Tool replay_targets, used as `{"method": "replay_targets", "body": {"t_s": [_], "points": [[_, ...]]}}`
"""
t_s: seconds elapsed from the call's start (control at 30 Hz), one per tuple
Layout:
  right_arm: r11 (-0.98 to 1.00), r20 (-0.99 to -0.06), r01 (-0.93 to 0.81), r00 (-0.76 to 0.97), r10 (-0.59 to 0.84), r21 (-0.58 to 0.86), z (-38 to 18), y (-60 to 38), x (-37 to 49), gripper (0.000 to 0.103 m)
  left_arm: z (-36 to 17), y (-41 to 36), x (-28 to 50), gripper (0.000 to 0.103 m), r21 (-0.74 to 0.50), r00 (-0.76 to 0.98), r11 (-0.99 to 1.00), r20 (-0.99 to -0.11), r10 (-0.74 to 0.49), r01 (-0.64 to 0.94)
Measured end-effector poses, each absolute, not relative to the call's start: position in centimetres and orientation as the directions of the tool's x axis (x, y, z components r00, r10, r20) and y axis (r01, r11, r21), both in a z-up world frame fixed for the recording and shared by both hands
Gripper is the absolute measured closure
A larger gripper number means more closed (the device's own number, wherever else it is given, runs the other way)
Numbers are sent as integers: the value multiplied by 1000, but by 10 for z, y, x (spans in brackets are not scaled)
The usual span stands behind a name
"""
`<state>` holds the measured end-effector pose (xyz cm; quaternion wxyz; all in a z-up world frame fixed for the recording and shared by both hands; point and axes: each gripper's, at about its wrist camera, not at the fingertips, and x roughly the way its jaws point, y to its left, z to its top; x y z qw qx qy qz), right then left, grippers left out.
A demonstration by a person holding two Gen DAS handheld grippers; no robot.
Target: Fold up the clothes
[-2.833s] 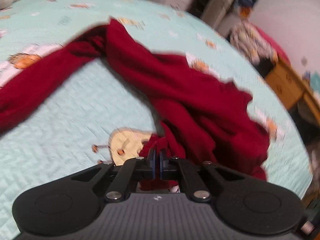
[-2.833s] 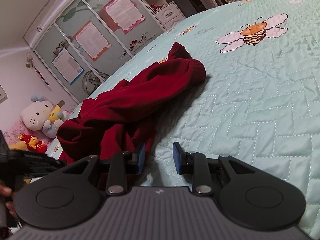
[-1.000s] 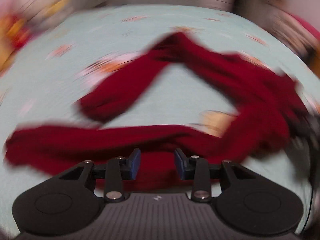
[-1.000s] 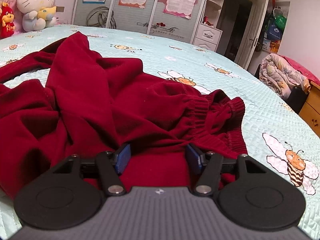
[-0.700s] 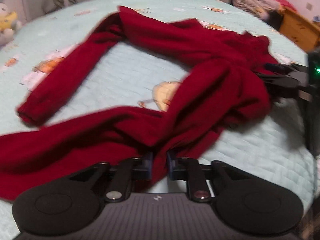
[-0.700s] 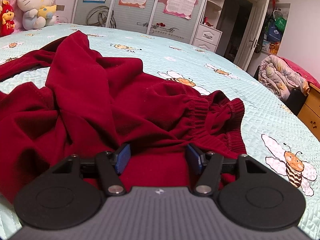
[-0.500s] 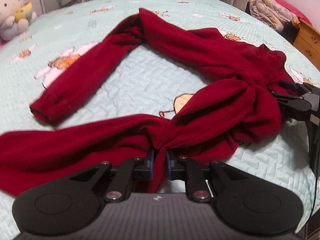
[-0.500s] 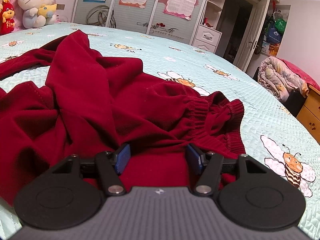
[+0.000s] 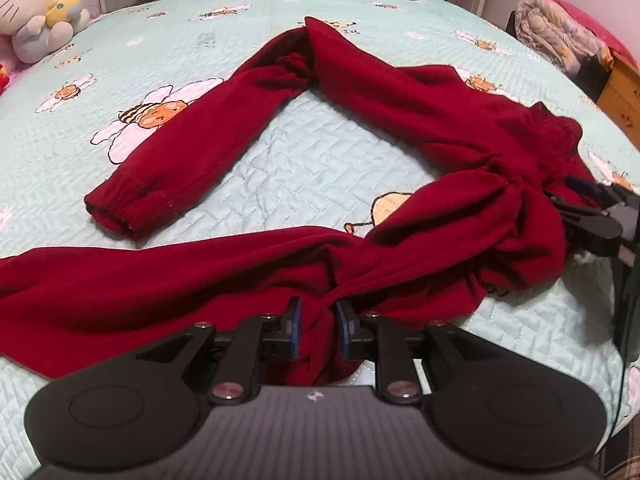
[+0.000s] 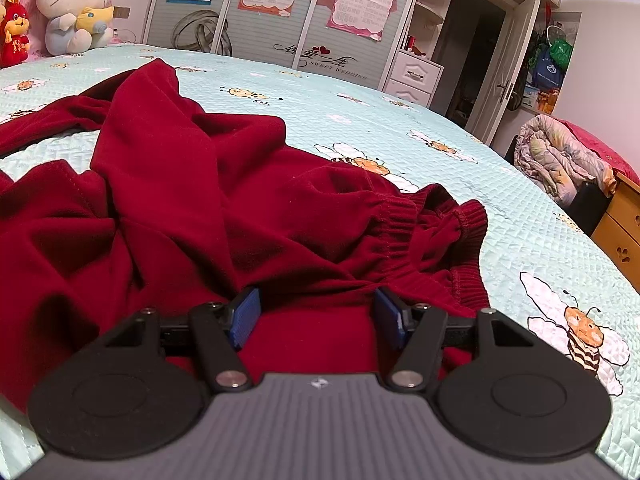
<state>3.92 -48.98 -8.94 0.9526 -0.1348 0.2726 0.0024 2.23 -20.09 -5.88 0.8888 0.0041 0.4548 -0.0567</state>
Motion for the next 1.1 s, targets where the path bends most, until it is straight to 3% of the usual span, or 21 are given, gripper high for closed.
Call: {"method": "replay_targets", "body": {"t_s": [1.1], "points": [[960,-514,-79,855,-73,-267,-89,-489,38,40,-40,-179,15,80,0,597,999,-802,-28,48]]}}
